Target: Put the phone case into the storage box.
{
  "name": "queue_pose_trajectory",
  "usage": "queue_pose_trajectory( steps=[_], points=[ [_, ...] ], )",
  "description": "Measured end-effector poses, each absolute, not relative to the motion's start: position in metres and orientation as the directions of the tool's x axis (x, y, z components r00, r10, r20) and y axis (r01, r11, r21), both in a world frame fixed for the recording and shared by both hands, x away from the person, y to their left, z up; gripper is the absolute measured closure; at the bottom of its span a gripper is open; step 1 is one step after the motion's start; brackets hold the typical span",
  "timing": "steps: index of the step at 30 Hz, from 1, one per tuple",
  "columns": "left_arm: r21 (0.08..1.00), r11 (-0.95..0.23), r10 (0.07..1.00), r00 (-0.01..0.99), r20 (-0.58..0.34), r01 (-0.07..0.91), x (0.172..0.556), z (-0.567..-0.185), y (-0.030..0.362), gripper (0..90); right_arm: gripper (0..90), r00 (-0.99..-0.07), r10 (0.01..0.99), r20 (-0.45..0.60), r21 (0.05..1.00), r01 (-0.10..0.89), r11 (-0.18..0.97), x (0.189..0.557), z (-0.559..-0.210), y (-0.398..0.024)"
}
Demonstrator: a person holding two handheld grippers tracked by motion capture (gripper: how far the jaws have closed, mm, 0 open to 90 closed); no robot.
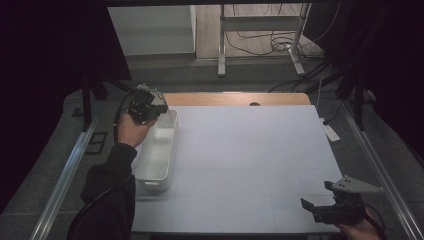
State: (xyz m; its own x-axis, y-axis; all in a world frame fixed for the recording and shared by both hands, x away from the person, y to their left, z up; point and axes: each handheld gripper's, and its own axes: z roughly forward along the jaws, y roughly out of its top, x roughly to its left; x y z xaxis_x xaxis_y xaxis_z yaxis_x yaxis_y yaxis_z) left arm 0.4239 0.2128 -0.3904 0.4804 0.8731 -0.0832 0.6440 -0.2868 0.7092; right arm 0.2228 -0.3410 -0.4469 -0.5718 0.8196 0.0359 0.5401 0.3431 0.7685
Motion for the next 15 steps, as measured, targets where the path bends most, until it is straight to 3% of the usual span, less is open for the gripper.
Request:
queue_pose_trajectory(
  steps=[15],
  points=[
    [0.679, -0.276, 0.895, 0.44, -0.078, 0.68, 0.438, -0.412, 0.206, 88.0, 0.4, -0.574, 0.818, 0.033, 0.76, 0.546, 0.353, 0.223, -0.447, -0.34]
  ],
)
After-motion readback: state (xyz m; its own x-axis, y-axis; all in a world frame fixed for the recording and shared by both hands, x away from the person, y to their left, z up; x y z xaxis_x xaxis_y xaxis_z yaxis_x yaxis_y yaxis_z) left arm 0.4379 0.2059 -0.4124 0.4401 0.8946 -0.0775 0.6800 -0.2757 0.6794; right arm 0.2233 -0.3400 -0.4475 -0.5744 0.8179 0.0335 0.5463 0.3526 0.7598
